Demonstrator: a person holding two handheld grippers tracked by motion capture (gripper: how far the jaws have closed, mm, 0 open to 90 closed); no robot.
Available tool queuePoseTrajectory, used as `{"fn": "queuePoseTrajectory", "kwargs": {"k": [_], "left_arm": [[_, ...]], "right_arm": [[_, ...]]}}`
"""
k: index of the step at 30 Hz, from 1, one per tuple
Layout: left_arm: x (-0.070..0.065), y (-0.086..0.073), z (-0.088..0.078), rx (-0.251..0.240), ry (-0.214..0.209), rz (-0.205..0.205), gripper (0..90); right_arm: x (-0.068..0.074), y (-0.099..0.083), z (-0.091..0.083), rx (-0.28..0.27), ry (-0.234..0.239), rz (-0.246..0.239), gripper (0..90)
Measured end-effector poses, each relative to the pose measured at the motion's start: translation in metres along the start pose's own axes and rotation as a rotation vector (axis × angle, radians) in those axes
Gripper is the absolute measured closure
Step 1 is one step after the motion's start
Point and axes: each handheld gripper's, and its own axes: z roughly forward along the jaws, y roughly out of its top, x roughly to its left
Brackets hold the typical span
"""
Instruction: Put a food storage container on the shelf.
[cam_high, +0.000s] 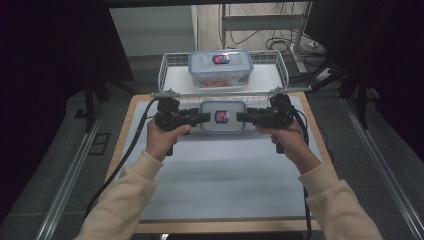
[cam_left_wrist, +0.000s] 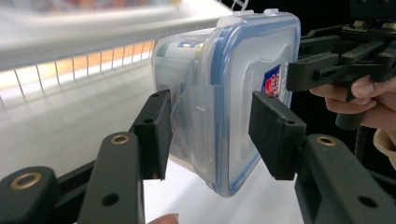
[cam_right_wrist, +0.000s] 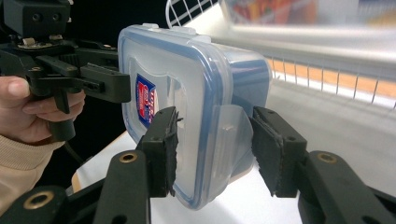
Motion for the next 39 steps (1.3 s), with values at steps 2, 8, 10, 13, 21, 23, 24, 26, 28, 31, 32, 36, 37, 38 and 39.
{"fn": "queuePoseTrajectory", "kwargs": {"k": [2,8,10,13,21,23,24,26,28,31,32,36,37,38,39], "left_arm": [[0.000,0.008,-0.003,-0.008,-0.002,0.002,50.6],[-0.002,0.021,-0.005,-0.011,0.008,0.008,50.6],[-0.001,0.024,-0.005,-0.014,0.008,0.006,50.6],[0.001,0.028,-0.004,-0.015,0.008,0.006,50.7],[0.005,0.043,-0.001,-0.020,-0.005,0.007,50.7],[0.007,0.049,-0.002,-0.015,-0.008,0.012,50.7],[0.008,0.053,-0.003,-0.017,-0.010,0.011,50.7],[0.010,0.061,-0.004,-0.027,-0.009,0.013,50.6],[0.013,0.071,-0.005,-0.035,-0.011,0.008,50.7],[0.018,0.082,-0.002,-0.035,-0.016,0.003,50.6],[0.021,0.086,0.000,-0.036,-0.016,0.004,50.7],[0.027,0.102,0.006,-0.039,-0.007,-0.001,50.7],[0.028,0.106,0.007,-0.038,-0.007,-0.004,50.6],[0.030,0.109,0.008,-0.033,-0.003,-0.003,50.7],[0.032,0.113,0.008,-0.034,-0.001,-0.004,50.6]], "right_arm": [[0.002,0.007,-0.001,-0.006,-0.003,-0.009,51.9],[0.002,0.022,-0.003,-0.012,-0.004,-0.020,51.6],[0.001,0.026,-0.003,-0.012,-0.002,-0.017,51.6],[-0.001,0.030,-0.003,-0.010,0.002,-0.008,51.6],[-0.006,0.042,-0.004,-0.011,-0.004,-0.005,51.6],[-0.005,0.048,-0.005,-0.008,-0.009,-0.007,51.6],[-0.005,0.052,-0.005,-0.007,-0.013,-0.009,51.6],[-0.004,0.060,-0.005,-0.008,-0.019,-0.013,51.6],[-0.005,0.069,-0.005,-0.012,-0.019,-0.008,51.6],[-0.010,0.084,-0.003,-0.008,-0.022,-0.013,51.5],[-0.012,0.089,-0.003,-0.005,-0.025,-0.017,51.5],[-0.025,0.105,0.000,-0.006,-0.020,-0.007,51.4],[-0.027,0.108,0.001,-0.007,-0.018,-0.004,51.3],[-0.030,0.111,0.002,-0.009,-0.014,-0.002,51.3],[-0.032,0.114,0.003,-0.009,-0.012,-0.003,51.3]]}}
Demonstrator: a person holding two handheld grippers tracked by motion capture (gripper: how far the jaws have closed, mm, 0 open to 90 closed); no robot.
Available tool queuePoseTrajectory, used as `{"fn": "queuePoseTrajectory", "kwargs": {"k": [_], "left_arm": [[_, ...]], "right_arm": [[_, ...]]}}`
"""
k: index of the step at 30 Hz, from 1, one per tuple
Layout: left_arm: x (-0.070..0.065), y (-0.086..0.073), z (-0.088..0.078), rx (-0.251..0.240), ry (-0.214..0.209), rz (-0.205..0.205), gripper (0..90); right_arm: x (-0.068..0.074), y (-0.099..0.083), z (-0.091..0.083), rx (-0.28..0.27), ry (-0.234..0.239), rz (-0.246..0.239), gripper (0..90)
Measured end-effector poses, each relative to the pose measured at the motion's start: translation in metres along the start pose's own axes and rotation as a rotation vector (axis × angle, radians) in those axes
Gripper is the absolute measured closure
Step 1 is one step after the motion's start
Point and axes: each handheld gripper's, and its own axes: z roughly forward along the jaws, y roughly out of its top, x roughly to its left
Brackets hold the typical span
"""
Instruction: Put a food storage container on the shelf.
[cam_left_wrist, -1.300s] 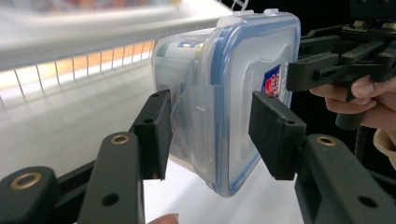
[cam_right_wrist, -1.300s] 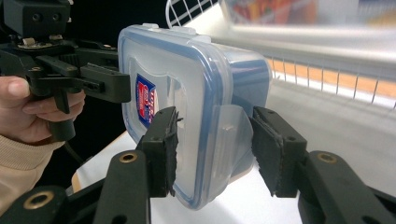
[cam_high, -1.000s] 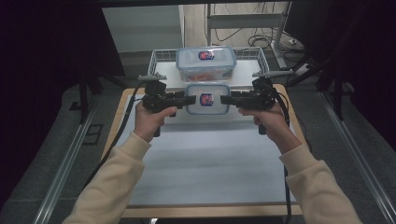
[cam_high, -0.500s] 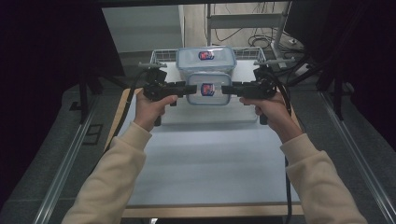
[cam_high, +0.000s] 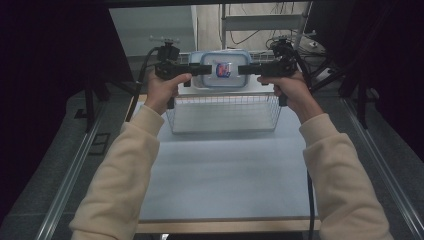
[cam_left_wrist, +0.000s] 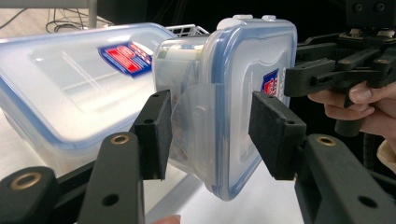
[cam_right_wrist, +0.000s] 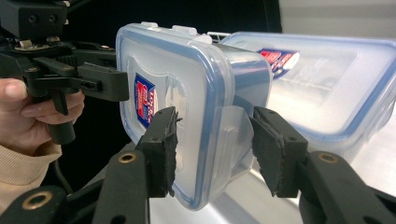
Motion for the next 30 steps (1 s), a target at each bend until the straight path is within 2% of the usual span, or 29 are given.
{"fn": "queuePoseTrajectory", "kwargs": {"k": [6,7,9,11,16,19,23,26,30], "left_arm": [[0.012,0.021,0.004,-0.009,0.022,-0.016,50.7],[0.015,0.023,0.007,-0.016,0.024,-0.014,50.7],[0.023,0.026,0.014,-0.026,0.019,-0.043,50.6],[0.028,0.029,0.018,-0.023,0.021,-0.050,50.0],[0.036,0.034,0.019,-0.031,0.015,-0.059,50.0],[0.041,0.036,0.021,-0.034,0.013,-0.085,50.0],[0.045,0.034,0.026,-0.031,0.014,-0.098,49.9],[0.047,0.031,0.029,-0.062,0.003,-0.112,50.0],[0.048,0.030,0.033,-0.077,0.010,-0.134,48.0]], "right_arm": [[-0.015,0.019,0.011,-0.007,0.024,0.028,51.0],[-0.018,0.022,0.013,-0.005,0.023,0.031,50.7],[-0.022,0.028,0.017,0.006,-0.002,0.035,49.8],[-0.026,0.034,0.021,0.009,-0.021,0.035,49.7],[-0.031,0.044,0.026,0.020,-0.015,0.029,50.2],[-0.035,0.049,0.030,0.021,-0.012,0.036,50.2],[-0.043,0.050,0.033,0.017,-0.004,0.056,50.5],[-0.049,0.049,0.033,-0.001,0.010,0.095,50.6],[-0.054,0.046,0.035,-0.021,0.006,0.114,48.1]]}}
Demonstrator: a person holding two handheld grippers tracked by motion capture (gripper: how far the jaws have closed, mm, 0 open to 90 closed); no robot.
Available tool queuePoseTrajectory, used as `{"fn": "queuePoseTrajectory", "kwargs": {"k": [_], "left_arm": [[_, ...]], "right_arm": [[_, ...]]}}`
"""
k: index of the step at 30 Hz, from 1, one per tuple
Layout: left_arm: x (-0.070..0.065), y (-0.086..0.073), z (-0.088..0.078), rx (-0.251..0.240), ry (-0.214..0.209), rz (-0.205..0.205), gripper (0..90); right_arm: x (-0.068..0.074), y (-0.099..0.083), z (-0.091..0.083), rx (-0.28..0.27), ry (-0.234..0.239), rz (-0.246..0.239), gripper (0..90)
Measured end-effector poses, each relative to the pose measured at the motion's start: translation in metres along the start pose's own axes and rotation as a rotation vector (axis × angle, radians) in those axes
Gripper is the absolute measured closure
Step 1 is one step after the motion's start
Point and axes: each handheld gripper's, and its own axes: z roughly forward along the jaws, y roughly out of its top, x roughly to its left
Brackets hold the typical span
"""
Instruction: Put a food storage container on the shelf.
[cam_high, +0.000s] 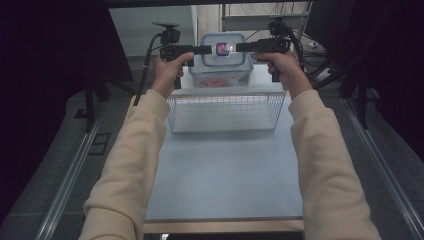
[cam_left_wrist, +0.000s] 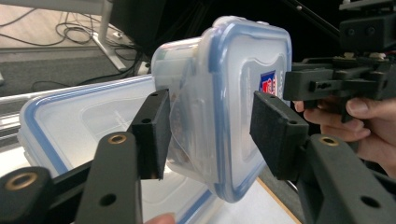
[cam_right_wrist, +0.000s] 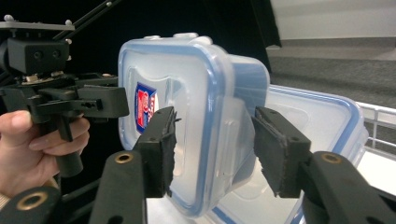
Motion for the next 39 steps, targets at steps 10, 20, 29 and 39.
{"fn": "queuePoseTrajectory", "kwargs": {"k": [10,20,29,39], "left_arm": [[0.012,-0.004,0.007,-0.012,0.020,-0.075,34.6],[0.006,-0.002,-0.013,-0.046,0.023,-0.027,22.0],[0.002,-0.020,-0.031,-0.023,0.039,-0.009,22.2],[0.003,-0.038,-0.048,-0.020,0.046,0.006,23.9]], "right_arm": [[-0.001,-0.008,0.013,-0.032,-0.050,0.041,35.3],[0.007,-0.010,-0.007,-0.076,-0.100,0.009,31.0],[0.013,-0.029,-0.034,-0.073,-0.121,-0.017,31.1],[0.016,-0.056,-0.047,-0.052,-0.087,-0.035,29.9]]}}
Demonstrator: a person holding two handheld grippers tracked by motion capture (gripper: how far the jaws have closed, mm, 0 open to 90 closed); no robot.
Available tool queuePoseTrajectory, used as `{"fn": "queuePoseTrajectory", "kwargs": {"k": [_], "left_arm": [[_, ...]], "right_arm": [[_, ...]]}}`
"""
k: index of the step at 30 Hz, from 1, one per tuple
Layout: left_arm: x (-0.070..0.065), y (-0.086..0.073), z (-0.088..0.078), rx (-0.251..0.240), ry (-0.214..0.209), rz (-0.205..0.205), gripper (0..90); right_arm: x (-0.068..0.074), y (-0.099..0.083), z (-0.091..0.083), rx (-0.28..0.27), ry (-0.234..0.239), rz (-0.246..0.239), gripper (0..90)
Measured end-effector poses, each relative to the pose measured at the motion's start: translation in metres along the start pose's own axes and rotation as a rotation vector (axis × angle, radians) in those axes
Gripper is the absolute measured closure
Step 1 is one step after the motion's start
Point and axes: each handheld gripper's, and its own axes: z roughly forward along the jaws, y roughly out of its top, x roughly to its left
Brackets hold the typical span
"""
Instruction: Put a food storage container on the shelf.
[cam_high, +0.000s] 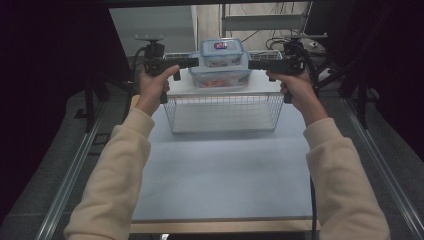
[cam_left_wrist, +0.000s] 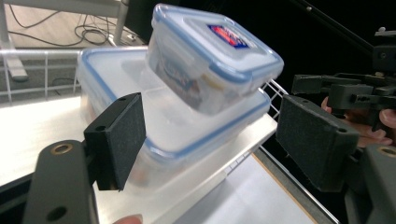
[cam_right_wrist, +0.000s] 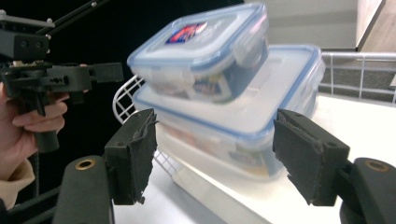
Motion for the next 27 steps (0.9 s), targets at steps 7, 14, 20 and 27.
{"fn": "queuePoseTrajectory", "kwargs": {"k": [7,14,20,27], "left_arm": [[-0.002,-0.026,-0.013,0.009,-0.013,0.024,24.4],[-0.007,-0.057,-0.027,0.025,-0.022,0.038,24.7],[-0.006,-0.077,-0.035,0.016,-0.036,0.033,25.0],[-0.006,-0.091,-0.038,0.029,-0.039,0.032,24.9]], "right_arm": [[0.002,-0.026,-0.009,0.009,0.024,-0.022,29.6],[0.005,-0.049,-0.021,0.005,0.055,-0.031,29.6],[0.001,-0.068,-0.032,0.003,0.063,-0.022,29.6],[-0.007,-0.086,-0.033,0.006,0.078,-0.007,29.6]]}}
